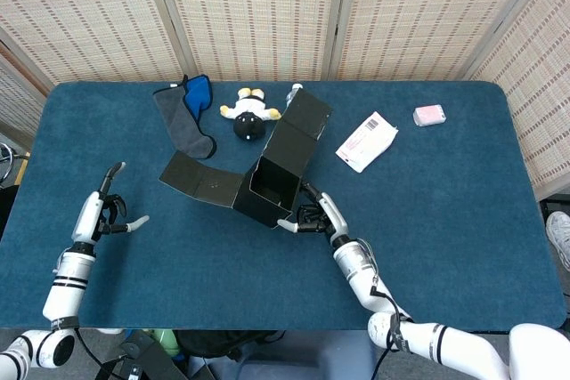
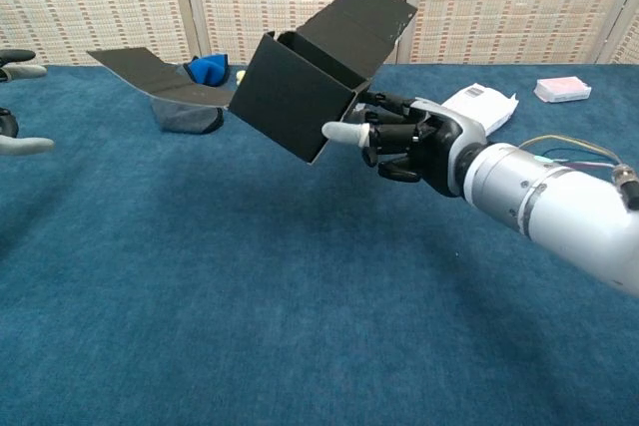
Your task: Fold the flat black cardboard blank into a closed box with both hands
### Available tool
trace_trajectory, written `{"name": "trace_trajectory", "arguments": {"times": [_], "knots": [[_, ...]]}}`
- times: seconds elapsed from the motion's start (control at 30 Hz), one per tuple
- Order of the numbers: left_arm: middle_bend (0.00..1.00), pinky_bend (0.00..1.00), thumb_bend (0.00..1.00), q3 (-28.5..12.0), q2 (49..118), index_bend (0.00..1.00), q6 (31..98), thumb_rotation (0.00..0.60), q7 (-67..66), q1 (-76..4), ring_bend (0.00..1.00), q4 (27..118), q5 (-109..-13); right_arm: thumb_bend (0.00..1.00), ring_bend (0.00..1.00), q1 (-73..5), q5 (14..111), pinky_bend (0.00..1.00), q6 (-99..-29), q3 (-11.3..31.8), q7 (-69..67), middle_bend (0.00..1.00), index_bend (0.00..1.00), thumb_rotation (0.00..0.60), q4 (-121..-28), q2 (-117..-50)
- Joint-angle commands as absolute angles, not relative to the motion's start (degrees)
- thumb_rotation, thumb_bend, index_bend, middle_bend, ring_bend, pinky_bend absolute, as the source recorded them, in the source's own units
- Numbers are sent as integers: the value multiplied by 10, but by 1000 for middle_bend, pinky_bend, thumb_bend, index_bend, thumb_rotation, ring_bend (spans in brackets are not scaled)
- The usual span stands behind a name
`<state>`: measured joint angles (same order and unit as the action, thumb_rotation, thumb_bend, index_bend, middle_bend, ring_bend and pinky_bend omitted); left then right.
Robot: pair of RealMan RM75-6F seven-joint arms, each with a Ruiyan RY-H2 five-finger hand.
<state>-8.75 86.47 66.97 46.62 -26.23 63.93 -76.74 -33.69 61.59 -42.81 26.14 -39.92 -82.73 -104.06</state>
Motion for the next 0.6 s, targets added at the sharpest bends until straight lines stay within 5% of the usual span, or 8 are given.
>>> {"name": "trace_trajectory", "arguments": {"times": [0.03, 0.6], "knots": [[0, 821, 95, -87, 875, 0, 667, 600, 444, -268, 646, 634, -775, 298, 734, -335, 609, 1000, -387, 272, -444, 402, 346, 600, -843, -1017], [0, 821, 95, -126, 951, 0, 750, 600, 449, -306, 646, 619, -830, 310, 737, -370, 630, 1000, -325, 266, -485, 402, 346, 600, -819, -1022]]}}
